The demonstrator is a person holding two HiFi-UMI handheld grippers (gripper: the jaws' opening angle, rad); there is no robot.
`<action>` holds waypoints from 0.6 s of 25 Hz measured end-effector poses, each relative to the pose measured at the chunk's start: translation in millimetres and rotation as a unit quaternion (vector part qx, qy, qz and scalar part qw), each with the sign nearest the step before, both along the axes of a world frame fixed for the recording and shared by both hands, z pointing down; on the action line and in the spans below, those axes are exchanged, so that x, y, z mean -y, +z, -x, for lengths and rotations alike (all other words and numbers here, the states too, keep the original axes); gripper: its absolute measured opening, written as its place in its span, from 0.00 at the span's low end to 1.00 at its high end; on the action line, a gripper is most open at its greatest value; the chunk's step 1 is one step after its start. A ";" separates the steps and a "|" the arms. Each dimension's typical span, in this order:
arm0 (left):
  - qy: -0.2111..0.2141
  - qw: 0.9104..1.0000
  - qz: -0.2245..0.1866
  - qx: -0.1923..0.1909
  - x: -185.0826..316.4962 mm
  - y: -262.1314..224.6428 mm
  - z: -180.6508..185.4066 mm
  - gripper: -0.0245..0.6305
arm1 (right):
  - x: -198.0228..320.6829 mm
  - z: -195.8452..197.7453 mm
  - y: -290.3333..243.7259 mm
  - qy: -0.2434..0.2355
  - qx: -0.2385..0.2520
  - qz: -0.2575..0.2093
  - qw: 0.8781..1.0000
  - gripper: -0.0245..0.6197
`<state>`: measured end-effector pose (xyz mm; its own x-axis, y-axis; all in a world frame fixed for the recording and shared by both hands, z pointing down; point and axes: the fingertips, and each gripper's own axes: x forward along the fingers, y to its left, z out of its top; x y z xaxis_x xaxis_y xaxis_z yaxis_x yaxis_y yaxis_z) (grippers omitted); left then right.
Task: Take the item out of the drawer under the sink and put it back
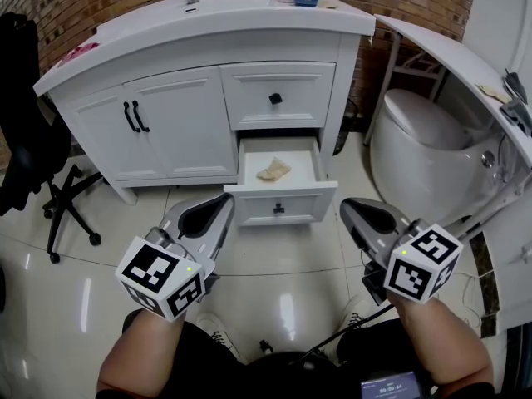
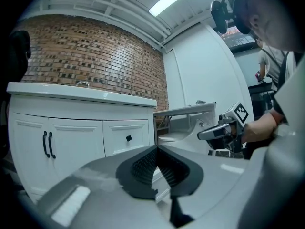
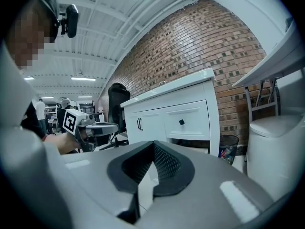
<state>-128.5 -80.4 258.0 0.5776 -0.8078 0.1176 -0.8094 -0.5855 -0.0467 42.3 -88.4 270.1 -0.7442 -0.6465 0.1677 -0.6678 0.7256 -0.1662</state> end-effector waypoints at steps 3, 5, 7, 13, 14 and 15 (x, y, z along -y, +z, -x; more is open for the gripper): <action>-0.003 1.000 0.004 0.000 1.4 4.2 1.6 0.05 | 0.1 -1.8 3.0 0.008 -0.004 0.005 1.000 0.04; 0.000 1.000 0.002 -0.002 1.8 3.2 0.4 0.05 | 0.6 -3.2 3.1 0.010 -0.003 0.006 1.000 0.04; 0.004 1.000 0.000 -0.004 1.7 1.7 -1.5 0.05 | 0.8 -3.8 2.1 0.011 -0.001 0.005 1.000 0.04; 0.007 1.000 0.002 -0.004 0.6 2.1 -4.3 0.05 | 1.3 -5.0 0.3 0.009 -0.001 0.003 1.000 0.04; 0.007 1.000 0.002 -0.004 0.2 1.7 -4.2 0.05 | 1.3 -5.1 0.0 0.008 -0.001 0.004 1.000 0.04; 0.007 1.000 0.002 -0.004 -0.3 1.1 -3.9 0.05 | 1.3 -4.8 -0.5 0.007 -0.001 0.004 1.000 0.04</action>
